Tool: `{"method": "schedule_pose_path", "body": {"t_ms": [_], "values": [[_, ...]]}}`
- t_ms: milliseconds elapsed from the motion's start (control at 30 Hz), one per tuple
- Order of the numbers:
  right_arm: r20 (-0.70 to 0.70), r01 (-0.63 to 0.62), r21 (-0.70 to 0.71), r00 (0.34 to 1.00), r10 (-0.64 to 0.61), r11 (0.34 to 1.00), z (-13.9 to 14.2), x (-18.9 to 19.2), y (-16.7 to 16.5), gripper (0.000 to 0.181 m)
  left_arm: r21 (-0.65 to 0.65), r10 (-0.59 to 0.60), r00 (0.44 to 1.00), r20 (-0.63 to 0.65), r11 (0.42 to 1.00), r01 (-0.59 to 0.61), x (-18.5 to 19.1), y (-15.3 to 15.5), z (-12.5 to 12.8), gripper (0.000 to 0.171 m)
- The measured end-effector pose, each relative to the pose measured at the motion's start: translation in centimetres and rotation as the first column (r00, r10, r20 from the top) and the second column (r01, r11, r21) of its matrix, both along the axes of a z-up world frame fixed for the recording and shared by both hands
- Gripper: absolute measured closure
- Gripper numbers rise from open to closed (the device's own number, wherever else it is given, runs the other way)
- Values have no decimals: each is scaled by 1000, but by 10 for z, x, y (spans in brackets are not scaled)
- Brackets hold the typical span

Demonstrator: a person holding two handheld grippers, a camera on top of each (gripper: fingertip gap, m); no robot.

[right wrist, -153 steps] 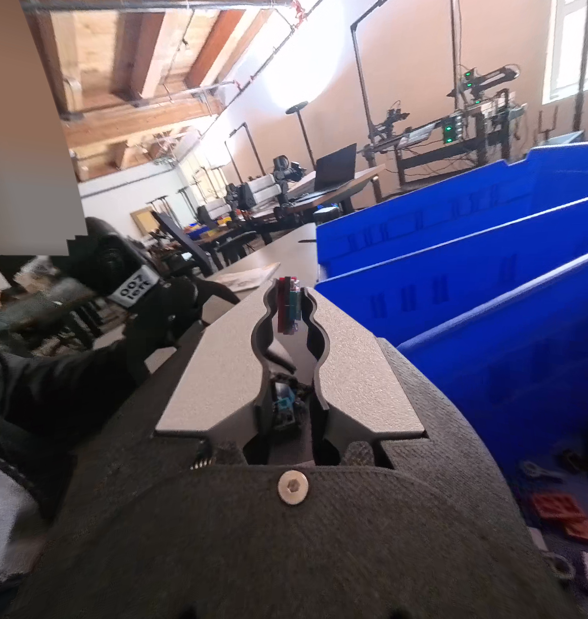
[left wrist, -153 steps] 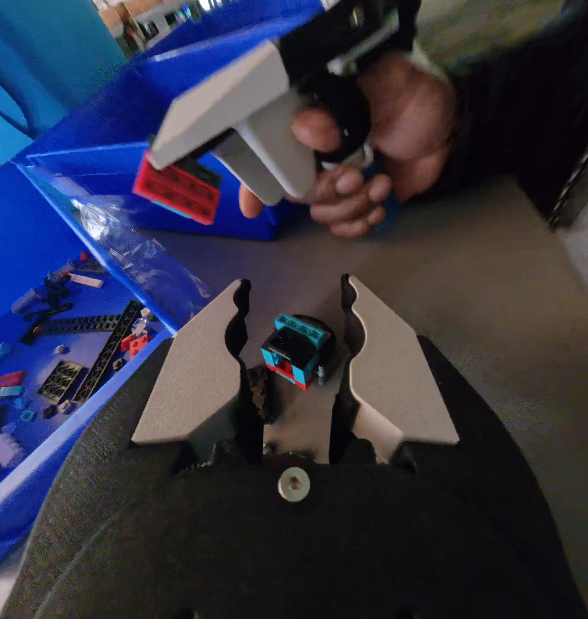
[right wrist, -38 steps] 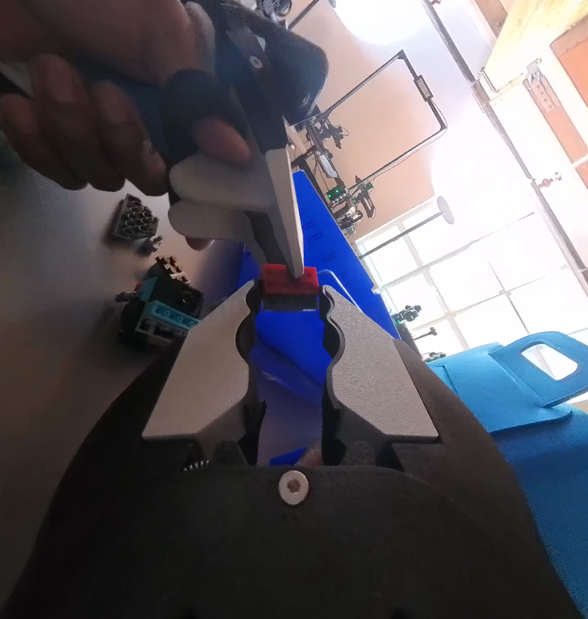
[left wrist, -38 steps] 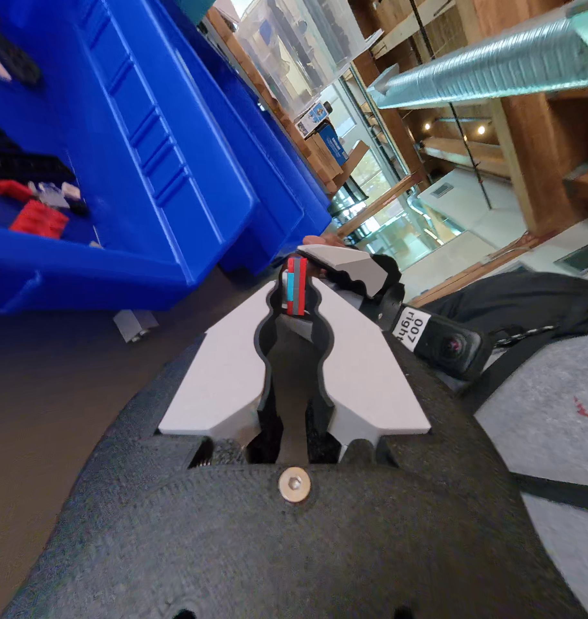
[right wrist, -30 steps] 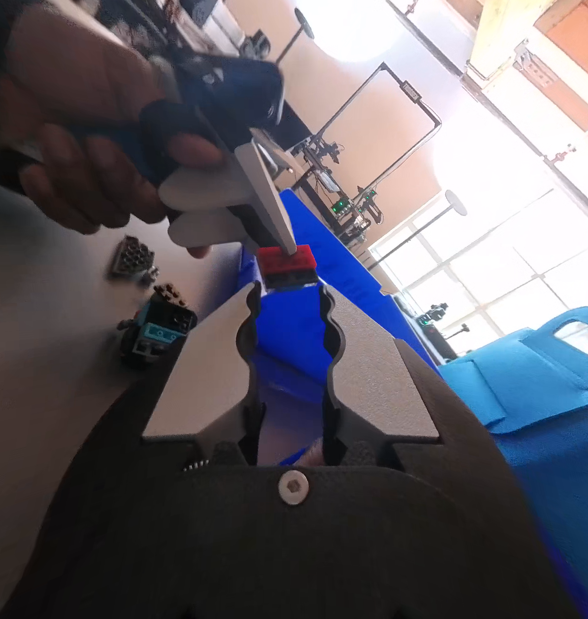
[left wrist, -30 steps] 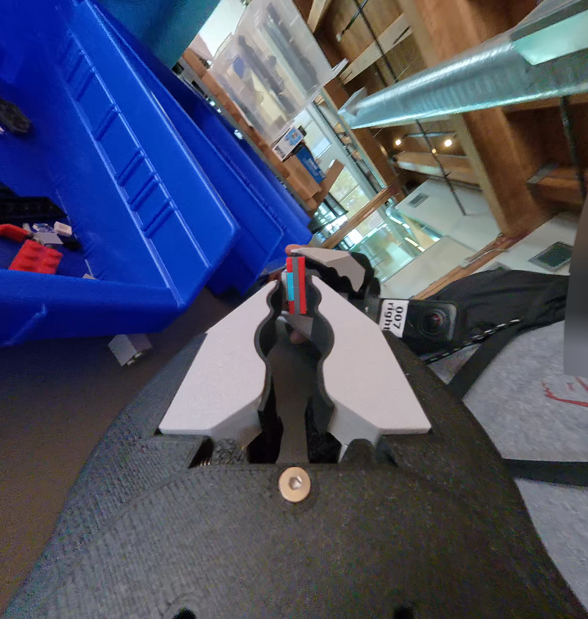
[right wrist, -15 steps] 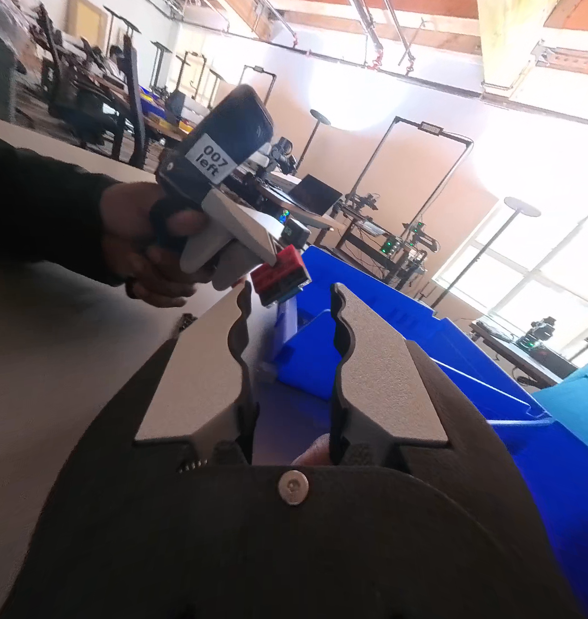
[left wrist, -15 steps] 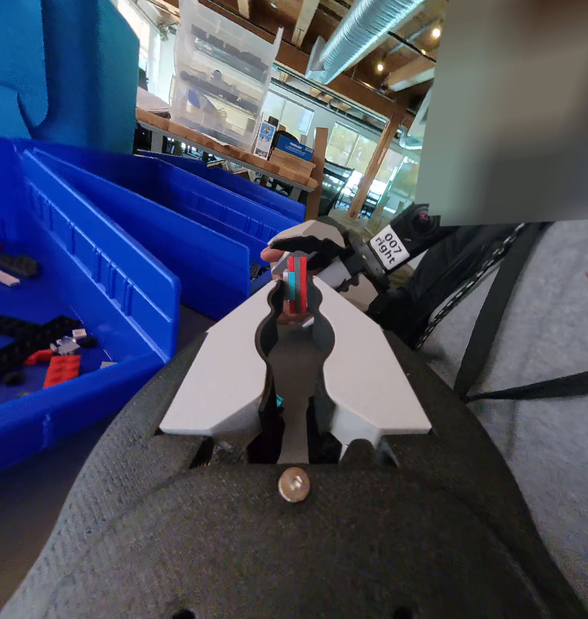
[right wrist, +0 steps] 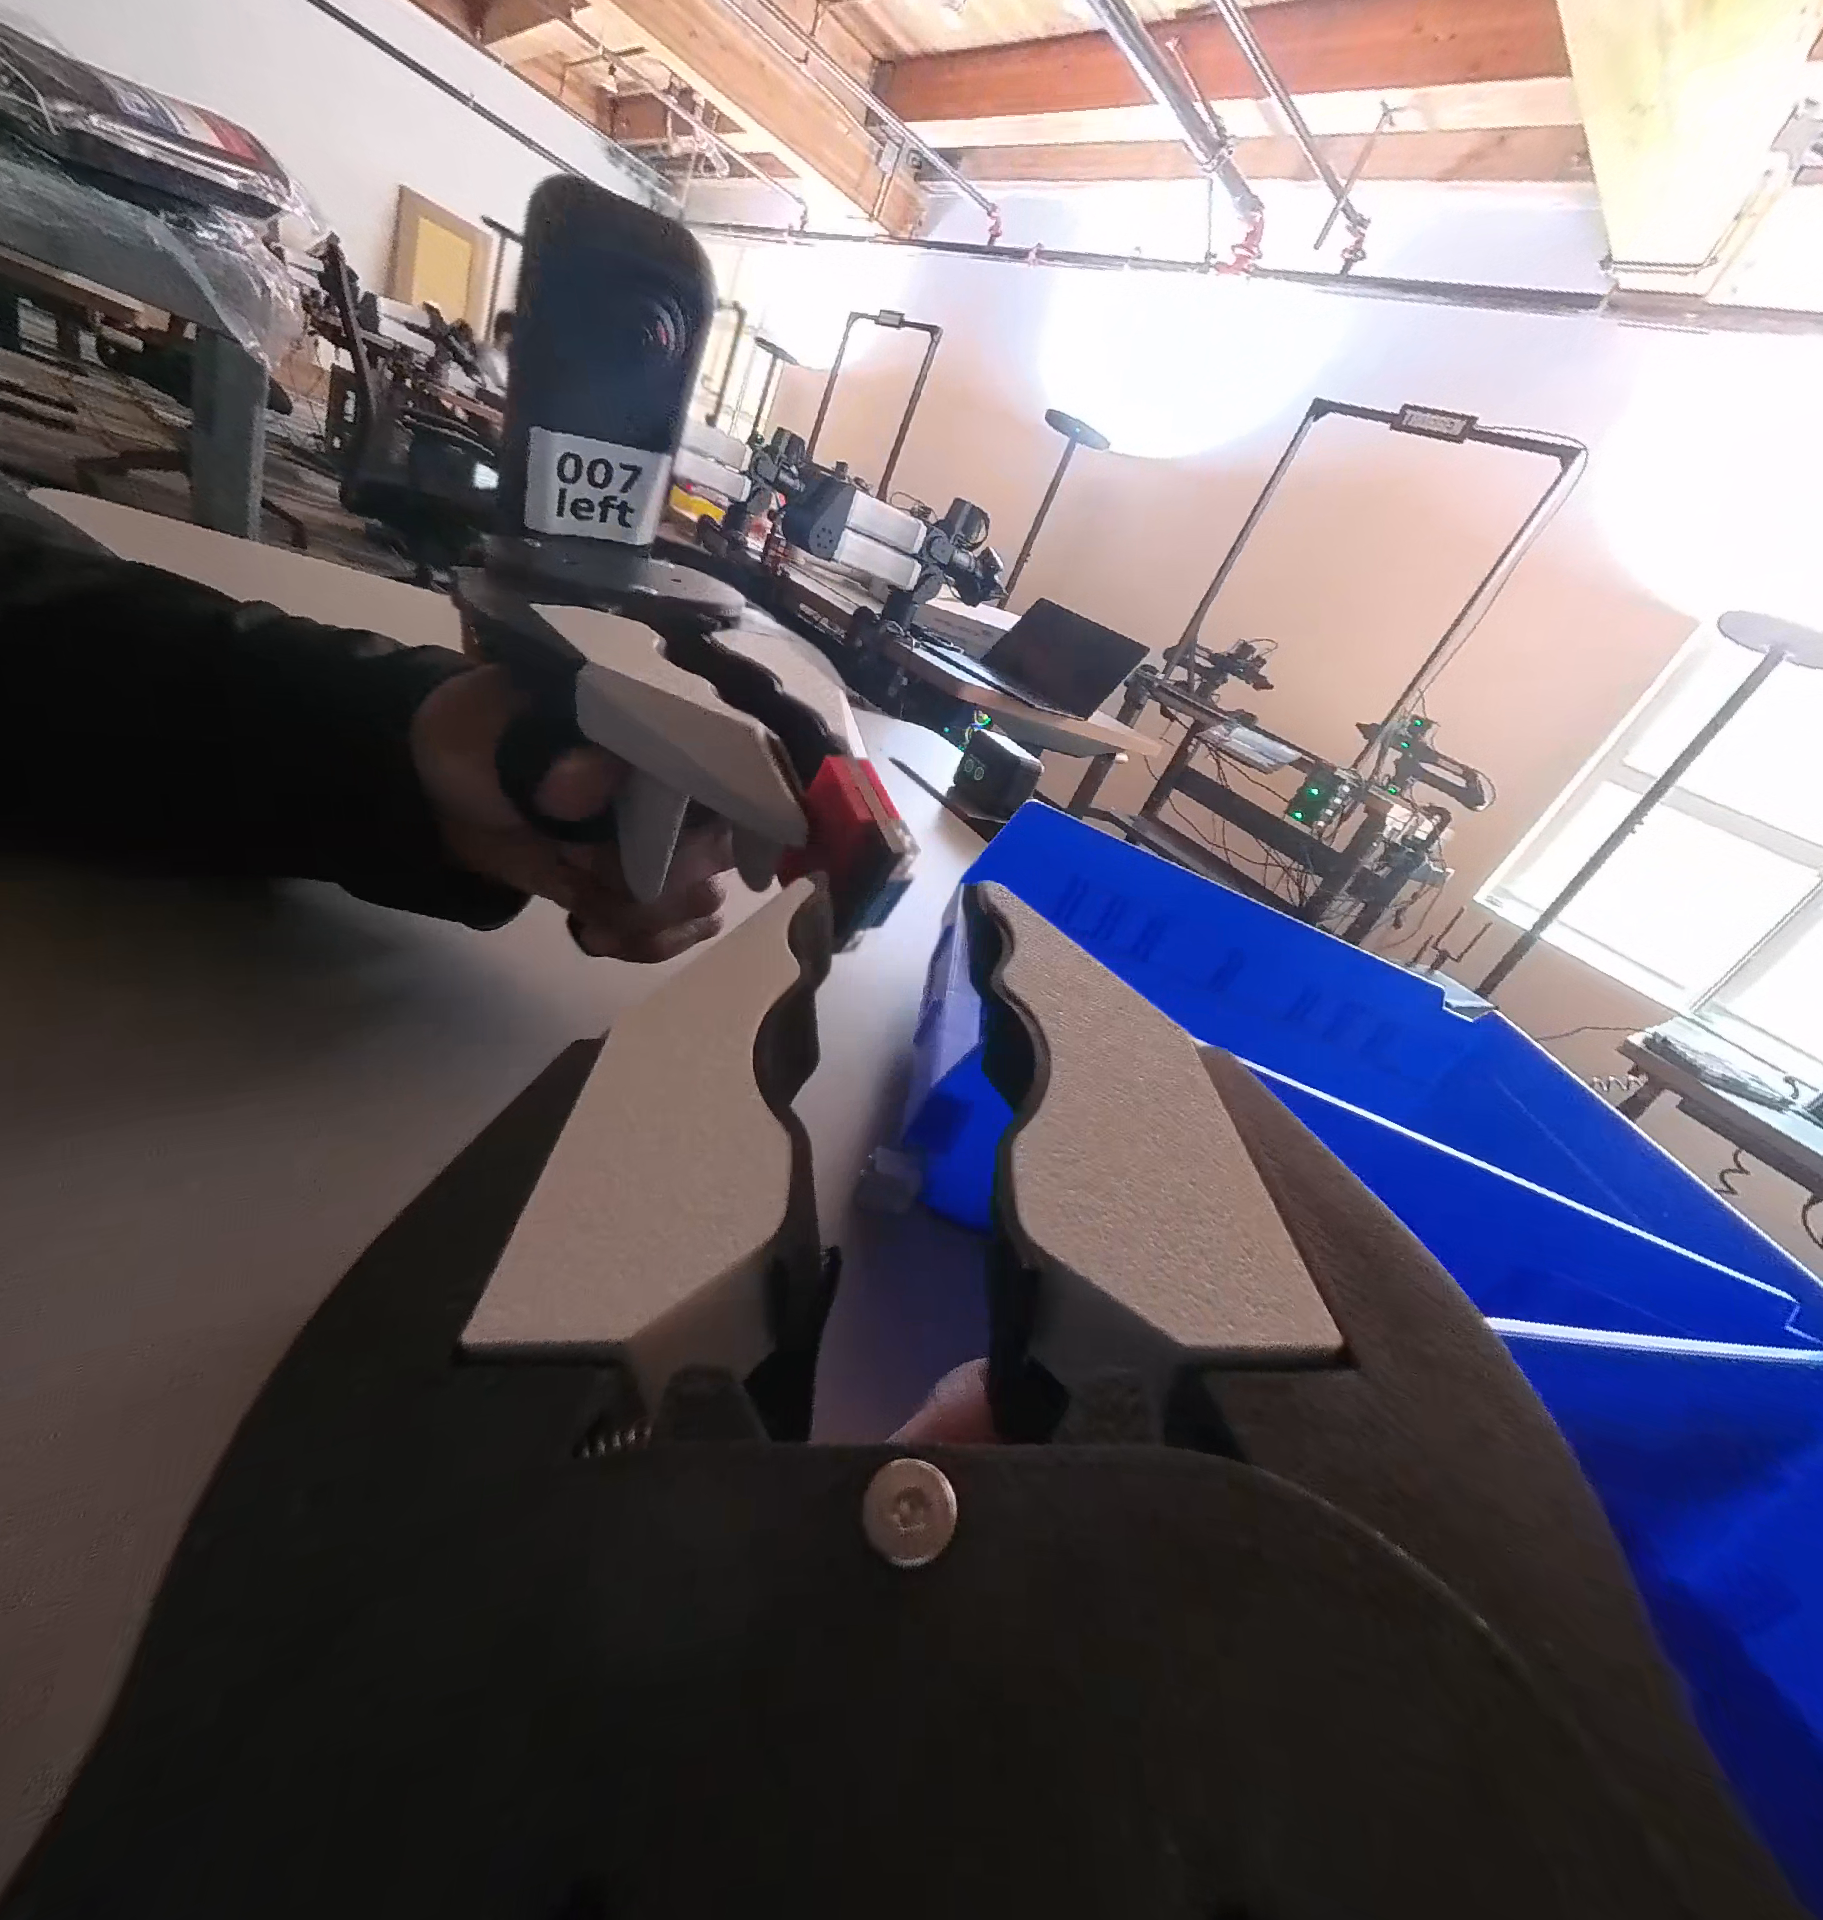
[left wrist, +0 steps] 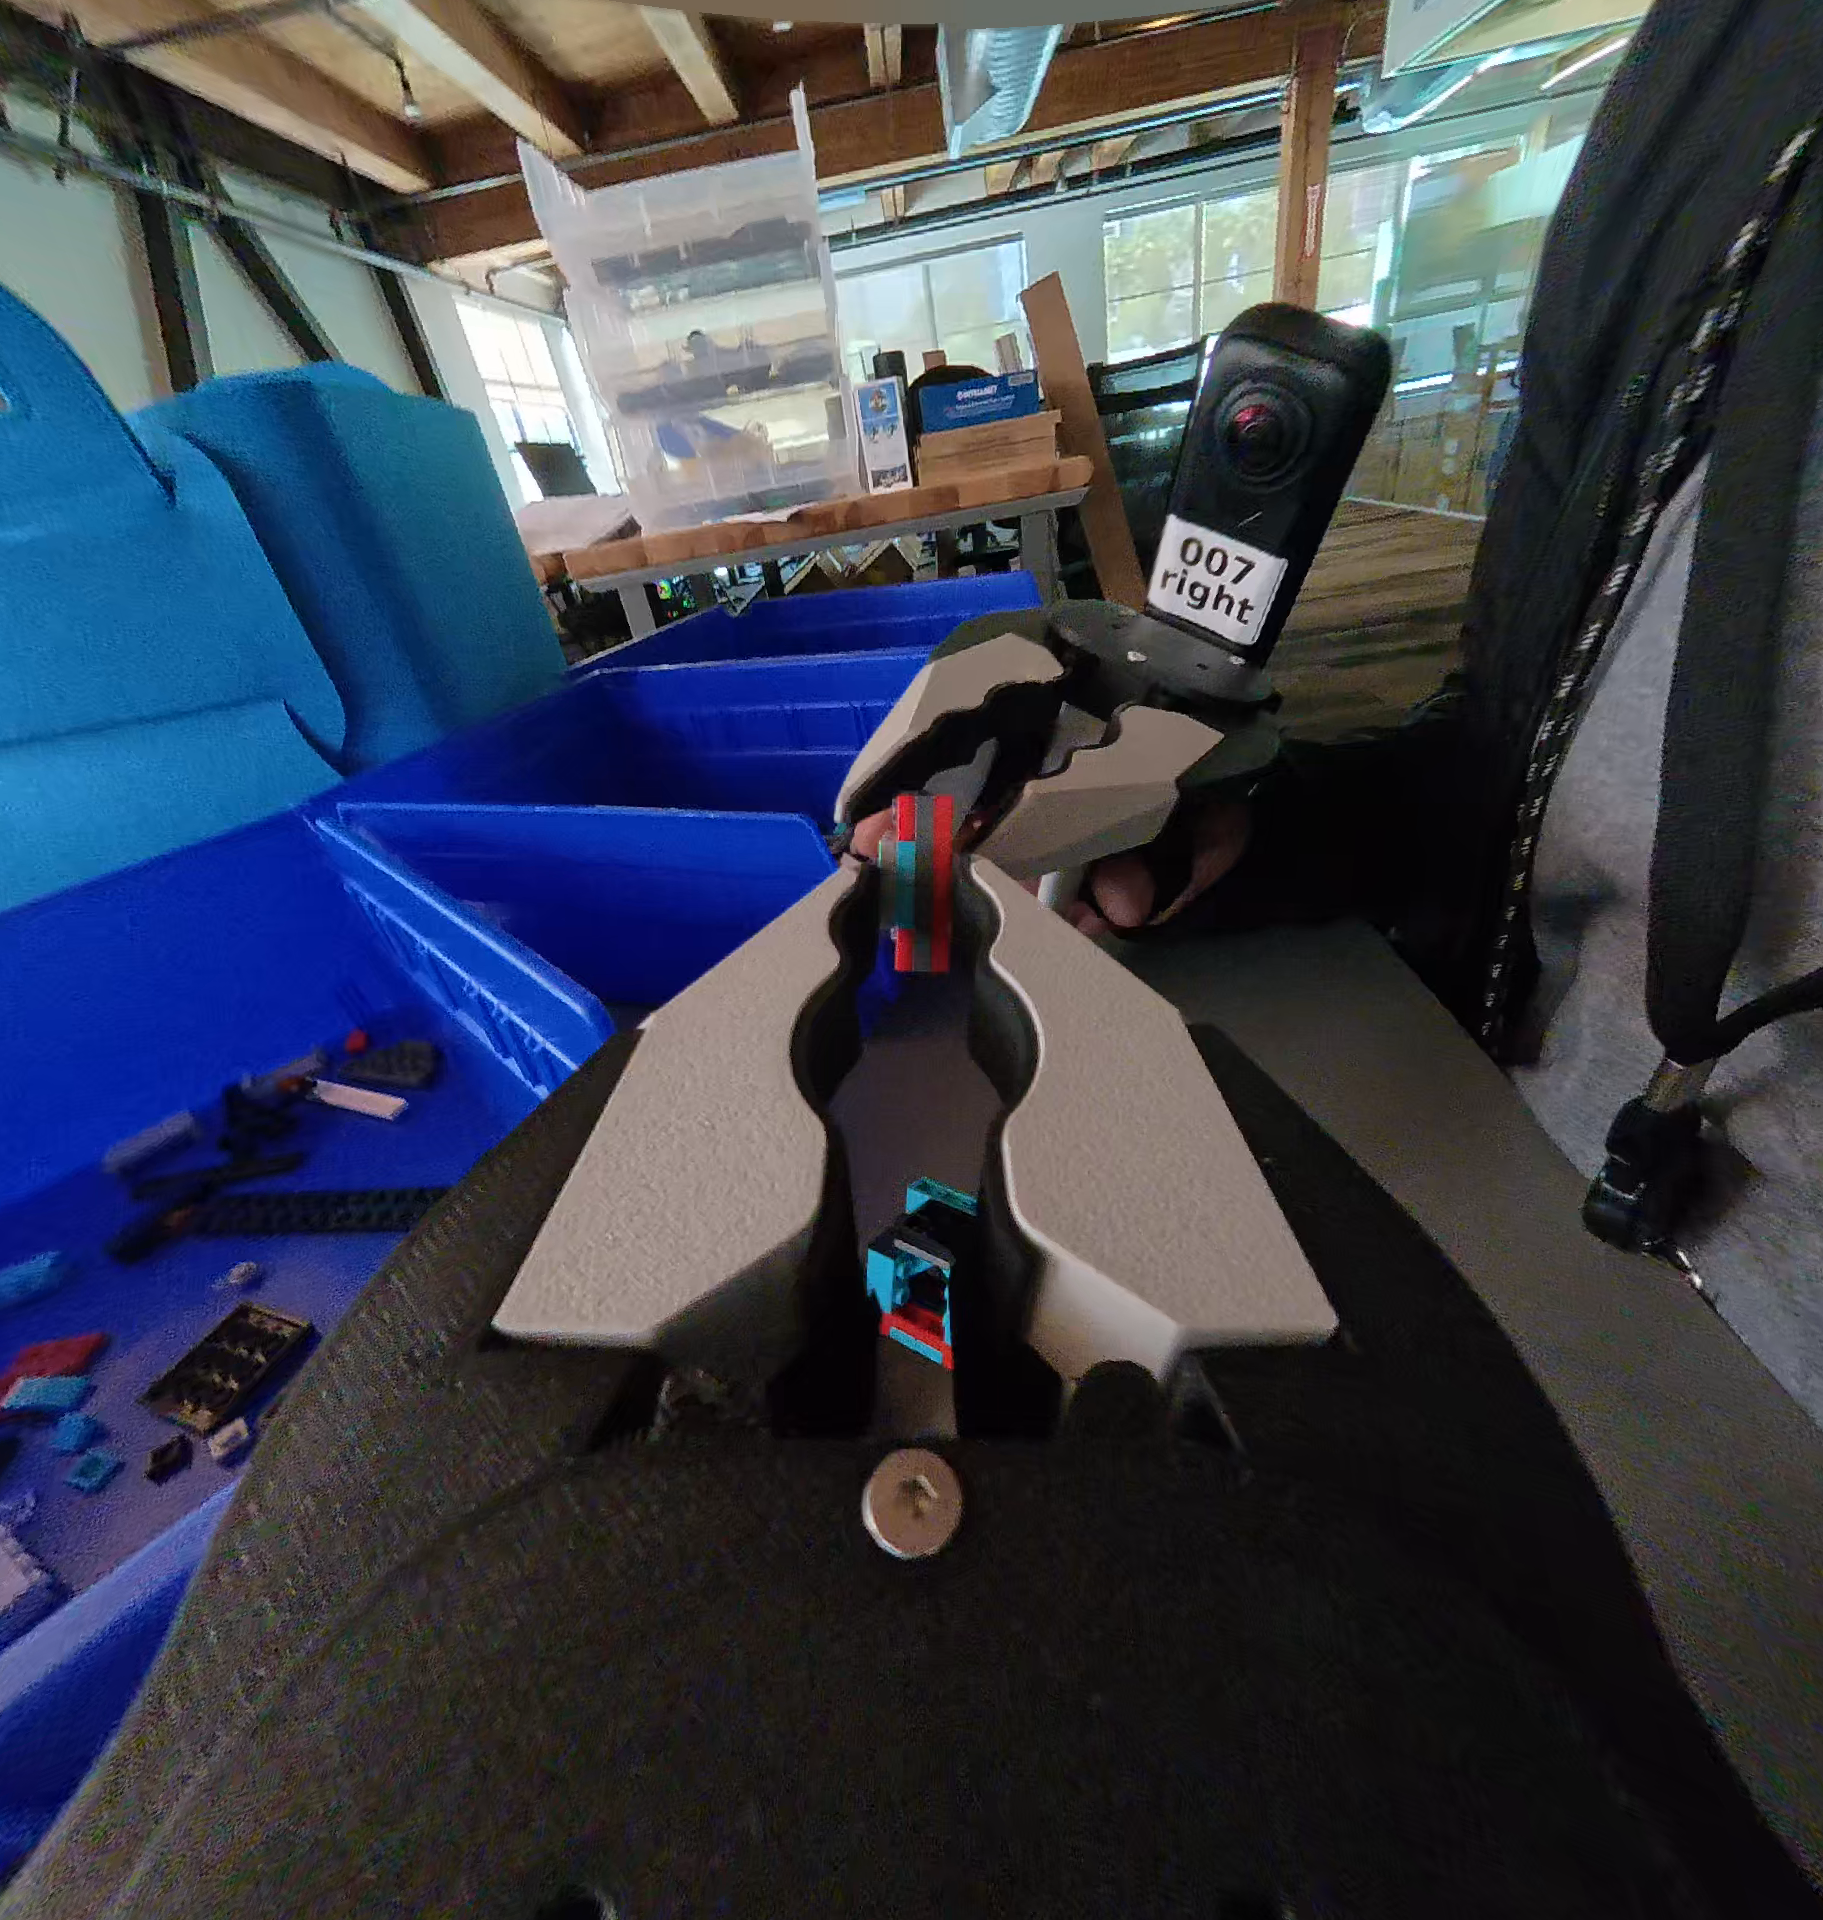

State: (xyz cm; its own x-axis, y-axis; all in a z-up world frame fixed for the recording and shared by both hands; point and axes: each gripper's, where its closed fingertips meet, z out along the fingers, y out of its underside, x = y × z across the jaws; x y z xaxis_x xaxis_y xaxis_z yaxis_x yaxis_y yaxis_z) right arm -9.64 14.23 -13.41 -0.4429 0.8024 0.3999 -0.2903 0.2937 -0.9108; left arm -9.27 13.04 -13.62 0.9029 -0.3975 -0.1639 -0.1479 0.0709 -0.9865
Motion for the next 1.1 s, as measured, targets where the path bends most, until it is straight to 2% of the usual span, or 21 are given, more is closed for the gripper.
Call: {"method": "schedule_pose_path", "body": {"t_ms": [300, 567, 733, 900, 1100], "values": [[-27, -30, 46, 999, 32, 998, -2, 5, -9, 169, 49, -5, 997, -79, 999, 9, 5, -4, 4, 157], [-49, -4, 62, 999, 7, 998, -1, 4, -8, 163, 53, -7, 995, -95, 999, 12, 6, -5, 3, 157], [-37, -42, 34, 998, 43, 999, 0, 6, -11, 162, 60, -30, 996, -90, 998, 35, 9, -7, 4, 157], [-31, -79, 26, 996, 80, 997, 0, 9, -15, 167, 66, -54, 996, -66, 996, 59, 11, -9, 6, 157], [-56, -37, 73, 998, 41, 997, -1, 7, -14, 168, 53, -48, 998, -46, 997, 51, 9, -7, 4, 156]]}}
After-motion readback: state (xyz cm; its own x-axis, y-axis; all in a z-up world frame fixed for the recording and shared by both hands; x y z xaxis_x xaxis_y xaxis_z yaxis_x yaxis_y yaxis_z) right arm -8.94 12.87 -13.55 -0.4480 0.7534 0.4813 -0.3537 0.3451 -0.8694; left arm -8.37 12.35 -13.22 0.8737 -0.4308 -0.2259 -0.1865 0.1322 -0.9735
